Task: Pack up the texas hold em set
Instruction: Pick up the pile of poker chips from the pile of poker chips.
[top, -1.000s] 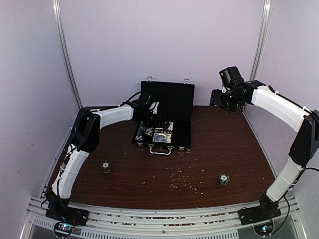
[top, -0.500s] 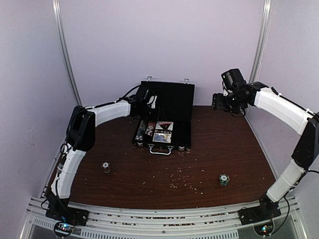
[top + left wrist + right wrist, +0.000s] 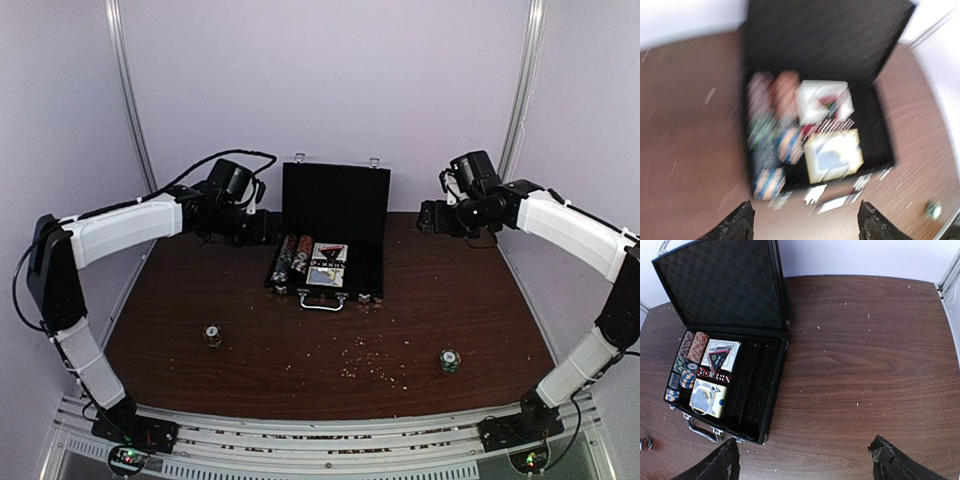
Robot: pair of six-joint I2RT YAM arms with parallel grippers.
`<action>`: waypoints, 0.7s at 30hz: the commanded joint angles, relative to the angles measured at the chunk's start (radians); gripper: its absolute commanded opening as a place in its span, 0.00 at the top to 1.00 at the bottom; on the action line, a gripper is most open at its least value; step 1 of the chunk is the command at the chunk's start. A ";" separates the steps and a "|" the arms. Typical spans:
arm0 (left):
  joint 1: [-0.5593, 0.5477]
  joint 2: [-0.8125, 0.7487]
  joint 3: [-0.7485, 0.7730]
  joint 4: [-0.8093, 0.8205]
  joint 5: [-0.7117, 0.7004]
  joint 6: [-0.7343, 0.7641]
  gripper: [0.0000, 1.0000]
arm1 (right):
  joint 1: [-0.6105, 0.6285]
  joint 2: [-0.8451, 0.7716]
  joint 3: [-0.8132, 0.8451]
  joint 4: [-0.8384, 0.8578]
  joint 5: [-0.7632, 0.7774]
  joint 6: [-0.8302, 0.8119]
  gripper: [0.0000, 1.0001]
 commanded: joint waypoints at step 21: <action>0.034 -0.309 -0.494 -0.374 -0.049 -0.294 0.16 | -0.006 -0.070 -0.190 0.141 -0.163 0.002 0.10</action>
